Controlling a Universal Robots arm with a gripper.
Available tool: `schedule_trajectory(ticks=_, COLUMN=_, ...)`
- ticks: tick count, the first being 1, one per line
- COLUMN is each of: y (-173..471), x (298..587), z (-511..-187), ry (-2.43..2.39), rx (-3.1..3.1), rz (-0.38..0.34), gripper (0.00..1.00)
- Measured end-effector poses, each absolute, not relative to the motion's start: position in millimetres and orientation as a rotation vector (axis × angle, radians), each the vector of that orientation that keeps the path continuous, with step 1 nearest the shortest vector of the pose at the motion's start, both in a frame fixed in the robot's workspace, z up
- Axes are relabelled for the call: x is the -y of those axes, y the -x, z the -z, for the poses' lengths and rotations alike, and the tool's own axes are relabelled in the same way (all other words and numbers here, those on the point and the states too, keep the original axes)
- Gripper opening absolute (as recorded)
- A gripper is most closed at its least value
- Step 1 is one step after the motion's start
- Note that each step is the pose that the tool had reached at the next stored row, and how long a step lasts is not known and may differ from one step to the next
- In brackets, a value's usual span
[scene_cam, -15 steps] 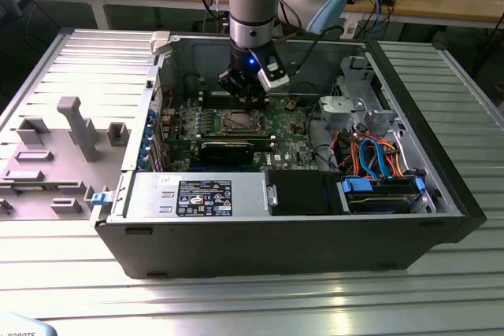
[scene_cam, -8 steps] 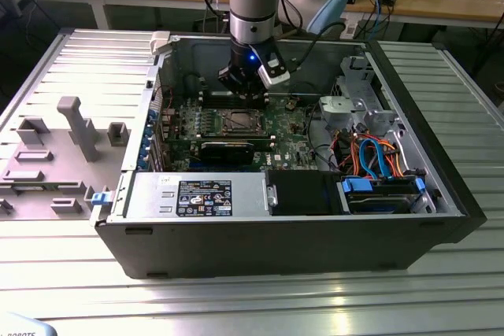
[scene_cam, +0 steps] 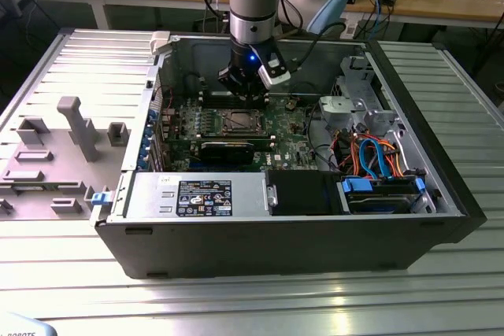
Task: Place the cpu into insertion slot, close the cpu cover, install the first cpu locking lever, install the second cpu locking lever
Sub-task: 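Install the first cpu locking lever, then install the second cpu locking lever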
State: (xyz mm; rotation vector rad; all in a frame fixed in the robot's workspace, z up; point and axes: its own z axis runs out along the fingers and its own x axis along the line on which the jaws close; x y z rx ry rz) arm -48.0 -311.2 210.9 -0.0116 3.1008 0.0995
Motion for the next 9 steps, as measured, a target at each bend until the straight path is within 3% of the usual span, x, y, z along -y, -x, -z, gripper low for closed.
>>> schedule_trajectory(ticks=9, y=48.0, x=313.4, z=-210.7, ry=0.012, rx=-3.101, rz=-0.098, gripper=0.11)
